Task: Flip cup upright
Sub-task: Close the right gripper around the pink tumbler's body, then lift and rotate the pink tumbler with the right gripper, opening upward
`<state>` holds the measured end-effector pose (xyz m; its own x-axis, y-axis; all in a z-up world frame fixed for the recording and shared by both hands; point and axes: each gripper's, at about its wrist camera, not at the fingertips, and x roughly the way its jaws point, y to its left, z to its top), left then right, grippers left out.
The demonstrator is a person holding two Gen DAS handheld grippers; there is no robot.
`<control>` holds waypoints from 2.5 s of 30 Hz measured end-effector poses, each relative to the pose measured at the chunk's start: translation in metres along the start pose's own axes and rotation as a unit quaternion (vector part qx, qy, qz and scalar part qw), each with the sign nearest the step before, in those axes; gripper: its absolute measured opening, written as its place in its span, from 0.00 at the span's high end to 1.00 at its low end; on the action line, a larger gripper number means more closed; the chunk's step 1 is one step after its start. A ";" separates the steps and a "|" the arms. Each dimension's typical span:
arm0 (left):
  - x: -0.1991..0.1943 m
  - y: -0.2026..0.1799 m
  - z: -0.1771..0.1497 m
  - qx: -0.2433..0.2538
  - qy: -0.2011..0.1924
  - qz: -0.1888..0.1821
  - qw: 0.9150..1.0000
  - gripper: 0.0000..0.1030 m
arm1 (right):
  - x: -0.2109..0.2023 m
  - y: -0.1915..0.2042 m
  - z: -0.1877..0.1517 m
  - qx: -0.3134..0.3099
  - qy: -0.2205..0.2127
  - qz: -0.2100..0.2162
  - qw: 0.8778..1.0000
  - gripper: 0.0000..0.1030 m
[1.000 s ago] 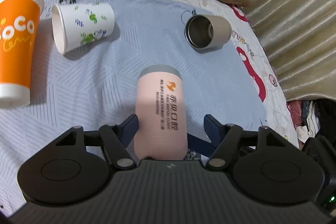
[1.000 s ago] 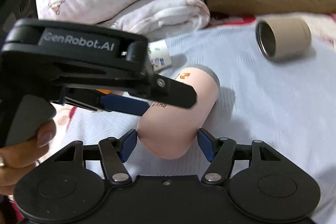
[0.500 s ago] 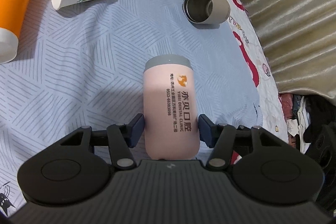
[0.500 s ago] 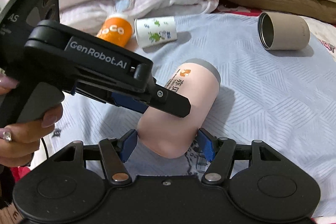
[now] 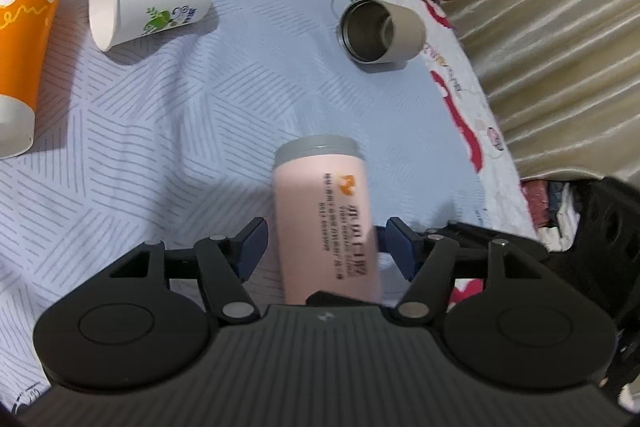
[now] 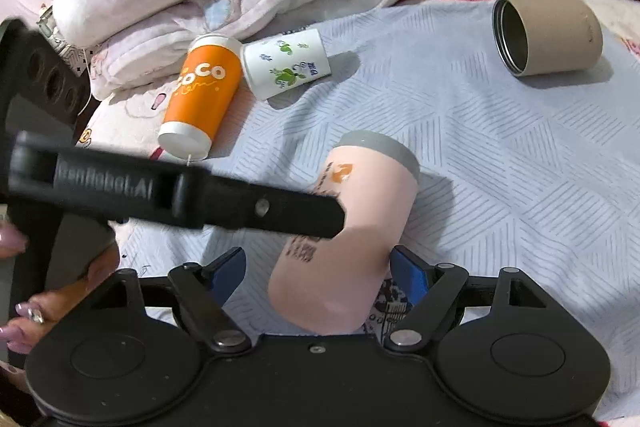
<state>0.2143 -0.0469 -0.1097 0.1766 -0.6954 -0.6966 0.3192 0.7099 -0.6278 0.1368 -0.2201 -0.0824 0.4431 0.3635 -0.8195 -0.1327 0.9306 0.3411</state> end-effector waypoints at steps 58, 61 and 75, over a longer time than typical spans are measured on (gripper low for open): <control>-0.030 -0.025 0.012 0.198 -0.235 0.085 0.948 0.44 | 0.039 0.040 0.023 -0.343 -0.235 -0.124 0.901 0.30; -0.023 -0.019 0.007 0.203 -0.237 0.085 0.946 0.44 | 0.046 0.036 0.031 -0.328 -0.216 -0.116 0.912 0.30; -0.015 -0.002 0.004 0.182 -0.208 0.055 0.959 0.42 | 0.064 0.032 0.019 -0.341 -0.209 -0.132 0.907 0.29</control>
<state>0.2149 -0.0386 -0.0960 0.5596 -0.6574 -0.5047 0.5687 0.7476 -0.3431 0.1777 -0.1677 -0.1149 0.8178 0.2087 -0.5363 -0.4270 0.8449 -0.3223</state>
